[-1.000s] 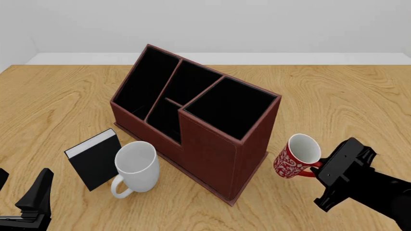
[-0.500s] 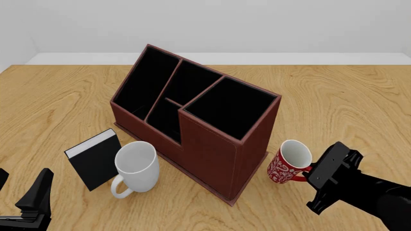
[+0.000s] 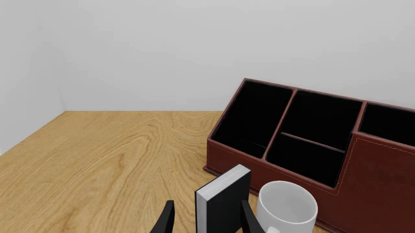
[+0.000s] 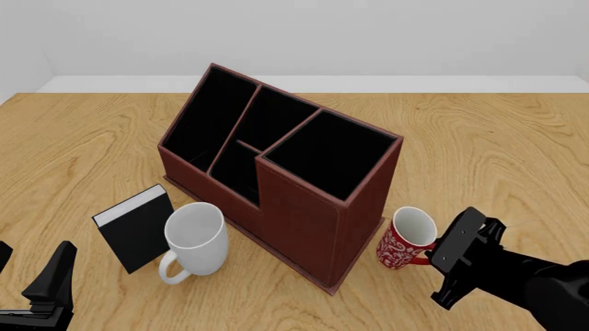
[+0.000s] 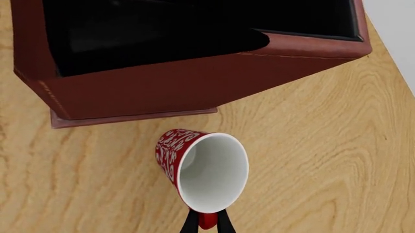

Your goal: Pick up the red mug and place it to the right of the caddy.

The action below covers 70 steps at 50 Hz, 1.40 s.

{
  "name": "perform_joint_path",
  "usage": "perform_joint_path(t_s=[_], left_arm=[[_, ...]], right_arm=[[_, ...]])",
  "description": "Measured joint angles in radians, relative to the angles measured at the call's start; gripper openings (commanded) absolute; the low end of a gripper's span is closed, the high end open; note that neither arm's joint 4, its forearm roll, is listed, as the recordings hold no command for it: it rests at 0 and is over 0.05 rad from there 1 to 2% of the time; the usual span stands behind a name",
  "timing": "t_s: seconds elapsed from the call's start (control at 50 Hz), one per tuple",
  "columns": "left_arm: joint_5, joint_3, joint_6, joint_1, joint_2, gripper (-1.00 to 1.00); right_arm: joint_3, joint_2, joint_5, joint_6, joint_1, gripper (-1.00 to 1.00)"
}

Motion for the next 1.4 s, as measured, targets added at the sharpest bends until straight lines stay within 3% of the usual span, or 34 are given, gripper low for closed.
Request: perform_joint_path(t_s=[0.68,0.7,1.18,1.4], left_arm=[[0.0,0.0,0.0,0.0,0.0,1.0],[0.0,0.0,0.0,0.0,0.0,1.0],[0.0,0.0,0.0,0.0,0.0,1.0],[0.0,0.0,0.0,0.0,0.0,1.0]], right_arm=[[-0.018,0.047,-0.062,0.006,0.016,-1.0],[-0.018,0.046,-0.063,0.007,0.016,1.0],[0.0,0.007,0.001,0.047,0.008,1.0],[-0.007,-0.134,0.117,0.056,-0.025,1.0]])
